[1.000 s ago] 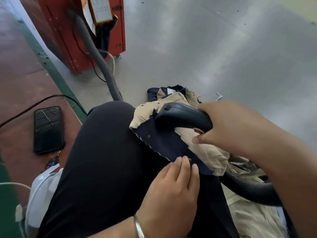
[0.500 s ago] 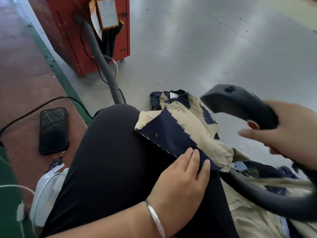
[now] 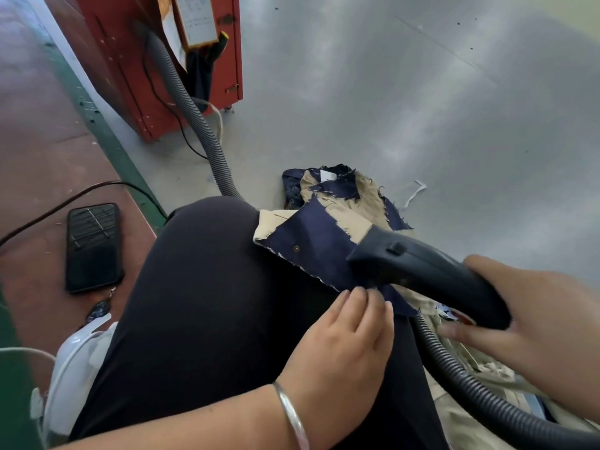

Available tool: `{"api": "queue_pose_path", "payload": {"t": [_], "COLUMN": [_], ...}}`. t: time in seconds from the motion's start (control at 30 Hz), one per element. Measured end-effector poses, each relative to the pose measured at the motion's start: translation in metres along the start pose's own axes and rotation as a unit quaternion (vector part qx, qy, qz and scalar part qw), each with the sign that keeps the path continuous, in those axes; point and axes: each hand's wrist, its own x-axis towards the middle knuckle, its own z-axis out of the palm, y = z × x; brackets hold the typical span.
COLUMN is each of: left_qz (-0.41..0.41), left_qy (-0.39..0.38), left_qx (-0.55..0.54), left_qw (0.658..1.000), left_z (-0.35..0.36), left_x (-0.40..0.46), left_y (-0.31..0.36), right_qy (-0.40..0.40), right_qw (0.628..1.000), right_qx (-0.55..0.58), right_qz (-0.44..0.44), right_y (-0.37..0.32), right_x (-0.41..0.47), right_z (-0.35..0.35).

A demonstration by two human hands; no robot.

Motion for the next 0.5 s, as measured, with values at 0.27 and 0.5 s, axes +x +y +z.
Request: {"api": "queue_pose_path", "payload": {"t": [0.27, 0.5], "left_qz": [0.001, -0.015], "left_qy": [-0.021, -0.022], "left_qx": [-0.012, -0.038], "left_qw": [1.0, 0.999], "left_z": [-0.001, -0.008], "left_x": [0.004, 0.01], "left_y": [0.001, 0.0], "right_qy": [-0.008, 0.031], "right_qw": [0.999, 0.992], "right_qx": [-0.002, 0.117], "right_qz": [-0.036, -0.021], "right_y": [-0.041, -0.003], "right_x": [0.084, 0.085], "right_z": [-0.005, -0.039]}}
